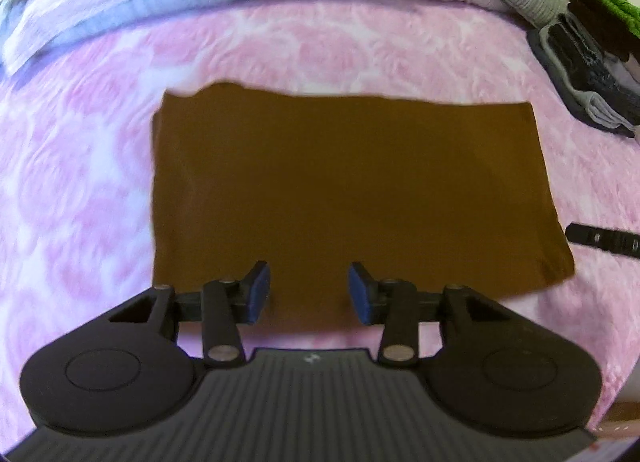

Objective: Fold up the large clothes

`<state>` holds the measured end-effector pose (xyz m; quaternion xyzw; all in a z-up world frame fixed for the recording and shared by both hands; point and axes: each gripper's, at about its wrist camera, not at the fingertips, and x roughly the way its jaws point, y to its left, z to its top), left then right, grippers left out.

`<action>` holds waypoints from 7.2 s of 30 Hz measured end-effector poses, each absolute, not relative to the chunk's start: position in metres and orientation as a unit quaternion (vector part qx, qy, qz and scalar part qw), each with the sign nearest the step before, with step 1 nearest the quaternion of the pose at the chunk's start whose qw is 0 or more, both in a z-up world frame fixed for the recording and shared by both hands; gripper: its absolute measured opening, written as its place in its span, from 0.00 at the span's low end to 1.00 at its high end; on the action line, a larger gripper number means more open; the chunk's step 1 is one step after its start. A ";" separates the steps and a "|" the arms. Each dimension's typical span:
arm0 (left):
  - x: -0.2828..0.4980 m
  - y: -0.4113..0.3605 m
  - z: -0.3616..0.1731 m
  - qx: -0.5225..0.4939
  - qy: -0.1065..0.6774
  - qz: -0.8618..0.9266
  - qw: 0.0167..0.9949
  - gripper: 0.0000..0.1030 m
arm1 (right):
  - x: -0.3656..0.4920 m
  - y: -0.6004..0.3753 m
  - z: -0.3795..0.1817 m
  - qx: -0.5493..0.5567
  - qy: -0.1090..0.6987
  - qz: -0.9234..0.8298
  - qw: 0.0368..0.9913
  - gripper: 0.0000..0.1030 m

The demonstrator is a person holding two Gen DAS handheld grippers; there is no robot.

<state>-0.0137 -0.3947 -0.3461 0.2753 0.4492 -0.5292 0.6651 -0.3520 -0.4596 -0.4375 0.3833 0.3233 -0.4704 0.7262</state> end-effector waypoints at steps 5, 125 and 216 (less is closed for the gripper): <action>-0.011 -0.440 -0.364 0.255 0.437 -0.561 0.655 0.35 | -0.370 -0.508 -0.466 0.442 0.262 -0.456 0.727 0.65; 0.128 -0.322 -0.364 0.052 0.515 -0.550 0.655 0.30 | -0.154 -0.416 -0.443 0.338 0.392 -0.358 0.777 0.35; 0.068 -0.224 -0.372 -0.017 0.558 -0.189 0.808 0.26 | -0.070 -0.493 -0.459 0.110 0.578 -0.127 0.799 0.37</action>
